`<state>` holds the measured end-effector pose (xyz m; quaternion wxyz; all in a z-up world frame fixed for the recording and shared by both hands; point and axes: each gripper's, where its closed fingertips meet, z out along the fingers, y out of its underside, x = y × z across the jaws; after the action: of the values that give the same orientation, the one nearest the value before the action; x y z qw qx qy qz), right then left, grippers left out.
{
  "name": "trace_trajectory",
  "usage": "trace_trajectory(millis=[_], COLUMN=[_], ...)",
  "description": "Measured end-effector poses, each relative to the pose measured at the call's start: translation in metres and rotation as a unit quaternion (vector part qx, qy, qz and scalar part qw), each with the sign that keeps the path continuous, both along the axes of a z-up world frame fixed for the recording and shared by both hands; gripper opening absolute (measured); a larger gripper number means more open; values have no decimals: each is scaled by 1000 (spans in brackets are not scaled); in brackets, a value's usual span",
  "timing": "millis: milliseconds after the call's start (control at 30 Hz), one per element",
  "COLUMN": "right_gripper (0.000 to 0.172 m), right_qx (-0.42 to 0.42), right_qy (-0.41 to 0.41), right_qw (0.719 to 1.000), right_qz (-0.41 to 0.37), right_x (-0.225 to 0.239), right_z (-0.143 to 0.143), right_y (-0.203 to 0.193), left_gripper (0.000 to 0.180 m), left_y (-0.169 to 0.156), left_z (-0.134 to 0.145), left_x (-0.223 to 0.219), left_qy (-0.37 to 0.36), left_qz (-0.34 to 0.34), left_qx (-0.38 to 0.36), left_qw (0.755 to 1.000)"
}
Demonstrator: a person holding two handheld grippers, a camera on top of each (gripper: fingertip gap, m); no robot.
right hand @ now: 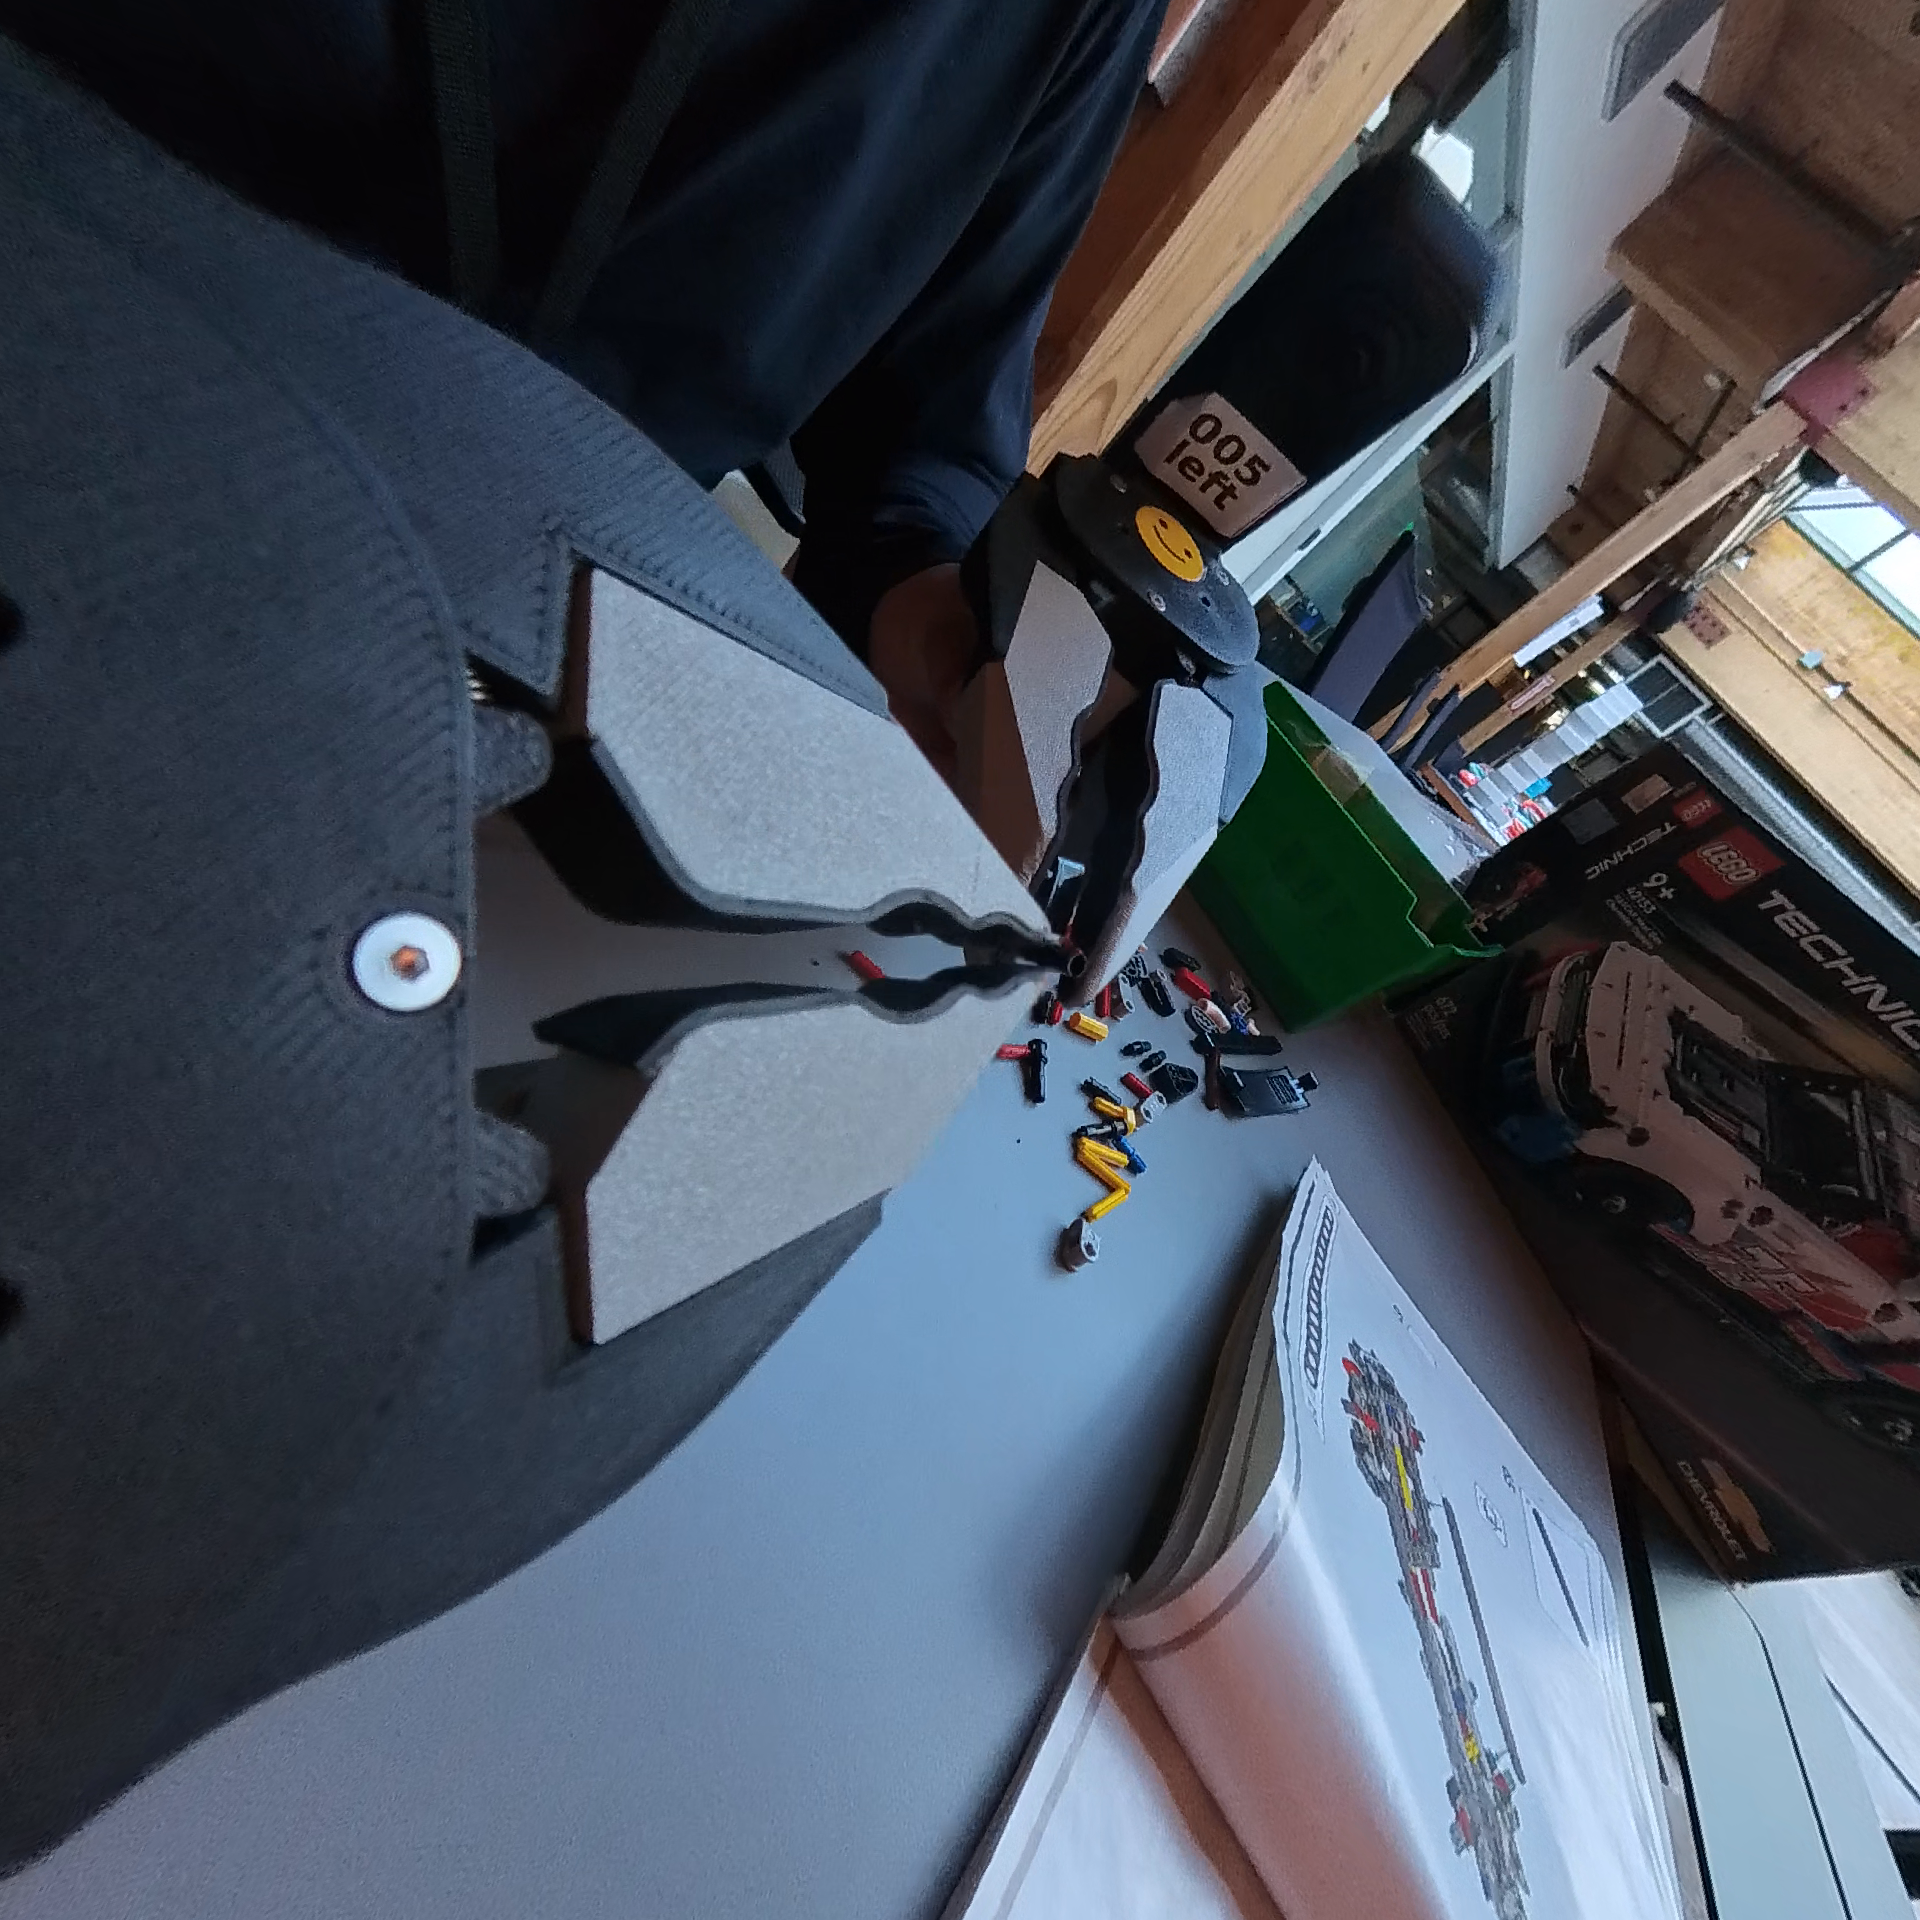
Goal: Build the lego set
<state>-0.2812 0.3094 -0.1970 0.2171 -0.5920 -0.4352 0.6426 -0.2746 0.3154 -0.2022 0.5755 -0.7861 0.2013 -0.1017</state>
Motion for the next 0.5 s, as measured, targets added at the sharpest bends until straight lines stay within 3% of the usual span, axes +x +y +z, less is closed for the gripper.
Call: trace_trajectory(millis=[267,500], right_gripper=[1,0], right_qx=[-12,39], right_qy=[2,-5], right_qw=[1000,998], right_qz=[-1,-41], right_x=[-2,-2], right_z=[-1,0], right_y=[-1,0], left_gripper=[14,14], left_y=[0,1], left_z=[-3,-1], left_x=[2,1], left_qy=[13,4], left_qz=[2,8], left_qx=[0,4], left_qw=[1000,1000])
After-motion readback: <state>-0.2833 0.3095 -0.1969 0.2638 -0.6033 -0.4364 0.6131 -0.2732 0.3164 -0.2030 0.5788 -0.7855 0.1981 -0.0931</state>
